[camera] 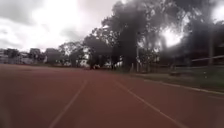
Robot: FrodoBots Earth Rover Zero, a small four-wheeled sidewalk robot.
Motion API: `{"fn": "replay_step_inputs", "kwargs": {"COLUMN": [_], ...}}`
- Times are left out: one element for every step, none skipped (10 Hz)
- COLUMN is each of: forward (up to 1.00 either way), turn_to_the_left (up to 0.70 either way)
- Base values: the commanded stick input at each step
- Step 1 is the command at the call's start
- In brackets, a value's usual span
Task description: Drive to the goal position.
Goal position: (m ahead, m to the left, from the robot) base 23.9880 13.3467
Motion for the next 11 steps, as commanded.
{"fn": "replay_step_inputs", "kwargs": {"forward": [0.7,0.7,0.7,0.7,0.7,0.7,0.7,0.7,0.7,0.7,0.7], "turn_to_the_left": [0.0,0.0,0.0,0.0,0.0,0.0,0.0,0.0,0.0,0.0,0.0]}}
